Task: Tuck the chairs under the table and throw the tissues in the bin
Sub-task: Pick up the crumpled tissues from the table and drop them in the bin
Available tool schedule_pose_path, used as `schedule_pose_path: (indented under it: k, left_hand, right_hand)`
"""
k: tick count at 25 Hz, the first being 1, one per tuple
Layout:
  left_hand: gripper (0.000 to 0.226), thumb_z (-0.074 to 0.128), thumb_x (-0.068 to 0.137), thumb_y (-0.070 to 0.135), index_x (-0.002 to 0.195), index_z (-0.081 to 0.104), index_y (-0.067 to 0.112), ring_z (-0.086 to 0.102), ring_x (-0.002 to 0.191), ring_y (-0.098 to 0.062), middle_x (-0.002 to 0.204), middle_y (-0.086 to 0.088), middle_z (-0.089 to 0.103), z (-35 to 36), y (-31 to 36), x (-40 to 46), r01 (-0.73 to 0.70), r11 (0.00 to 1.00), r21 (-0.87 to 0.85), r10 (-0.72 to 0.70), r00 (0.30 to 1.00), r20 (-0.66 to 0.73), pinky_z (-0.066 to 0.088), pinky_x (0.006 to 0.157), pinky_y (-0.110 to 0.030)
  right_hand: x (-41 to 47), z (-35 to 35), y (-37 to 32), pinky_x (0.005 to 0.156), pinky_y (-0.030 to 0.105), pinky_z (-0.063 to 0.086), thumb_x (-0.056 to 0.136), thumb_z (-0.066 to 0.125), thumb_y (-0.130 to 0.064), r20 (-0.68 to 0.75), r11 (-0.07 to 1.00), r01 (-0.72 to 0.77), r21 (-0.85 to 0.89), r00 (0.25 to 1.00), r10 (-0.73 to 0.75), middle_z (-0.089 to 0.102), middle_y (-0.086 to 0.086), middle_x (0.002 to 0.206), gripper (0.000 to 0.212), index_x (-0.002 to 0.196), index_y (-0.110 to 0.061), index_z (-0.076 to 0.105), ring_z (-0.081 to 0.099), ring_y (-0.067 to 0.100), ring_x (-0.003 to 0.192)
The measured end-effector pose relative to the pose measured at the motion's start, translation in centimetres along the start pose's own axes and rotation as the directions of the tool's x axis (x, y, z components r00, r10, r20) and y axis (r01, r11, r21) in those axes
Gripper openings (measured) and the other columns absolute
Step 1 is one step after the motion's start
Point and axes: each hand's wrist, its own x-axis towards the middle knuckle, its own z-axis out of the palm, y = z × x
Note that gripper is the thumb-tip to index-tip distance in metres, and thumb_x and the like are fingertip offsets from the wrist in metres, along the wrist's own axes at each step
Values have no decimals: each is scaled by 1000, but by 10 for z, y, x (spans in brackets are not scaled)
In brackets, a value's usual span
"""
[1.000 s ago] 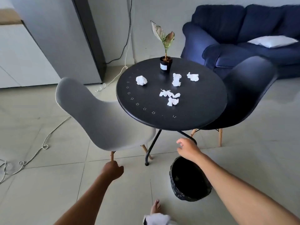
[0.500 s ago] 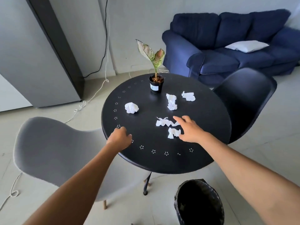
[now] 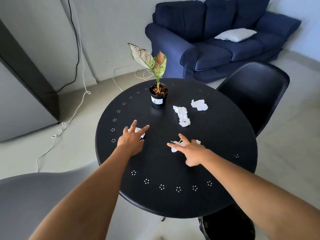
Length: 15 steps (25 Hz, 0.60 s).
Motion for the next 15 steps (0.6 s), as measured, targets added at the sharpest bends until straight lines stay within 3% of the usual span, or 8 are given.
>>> schedule_pose_path:
  k: [4, 6, 9, 11, 13, 15]
  left_hand:
    - [55, 43, 94, 21, 145, 30, 41, 31, 135, -30, 157, 4, 18, 13, -4, 11, -15, 999, -38, 16, 1000, 21, 49, 97, -45]
    - [48, 43, 92, 15, 136, 44, 34, 41, 123, -28, 142, 1, 36, 19, -5, 12, -15, 998, -66, 12, 999, -39, 53, 87, -41]
    - [34, 45, 88, 9, 117, 56, 23, 49, 107, -29, 122, -6, 46, 23, 0, 10, -34, 989, -142, 14, 991, -136, 51, 73, -38]
    - [30, 46, 88, 8, 114, 59, 18, 53, 100, -32, 115, -10, 49, 25, 11, 5, -81, 978, -190, 42, 979, -201, 50, 71, -38]
    - [29, 47, 89, 8, 112, 61, 16, 55, 95, -34, 110, -12, 51, 28, 28, -3, -149, 960, -237, 86, 963, -254, 51, 72, -39]
    - [27, 47, 89, 8, 110, 63, 15, 57, 92, -34, 106, -11, 53, 33, 53, -12, -221, 936, -275, 145, 952, -269, 52, 72, -38]
  right_hand:
    - [-2, 21, 3, 92, 45, 45, 90, 44, -12, -256, 996, -13, -86, 967, -10, 28, 4, 147, 61, 144, -34, 28, 39, 31, 121]
    - [-3, 34, 3, 85, 42, 48, 91, 42, -13, -343, 996, -45, -78, 939, 16, 39, 8, 137, 50, 139, -22, 36, 45, 31, 112]
    - [-7, 46, 2, 69, 38, 51, 94, 45, -17, -417, 995, -101, -8, 905, 89, 47, 10, 123, 36, 130, -13, 46, 55, 29, 99]
    - [-15, 46, 0, 48, 30, 50, 86, 62, -25, -537, 992, -122, -15, 838, 95, 61, 8, 99, 26, 107, -9, 62, 65, 22, 74]
    - [-26, 50, 2, 28, 21, 38, 65, 84, -32, -610, 987, -155, -31, 786, 104, 63, 2, 63, 28, 74, -10, 68, 61, 16, 41]
    - [-40, 57, 11, 25, 17, 31, 59, 86, -34, -660, 983, -182, 27, 735, 154, 57, -1, 48, 32, 60, -12, 63, 53, 16, 28]
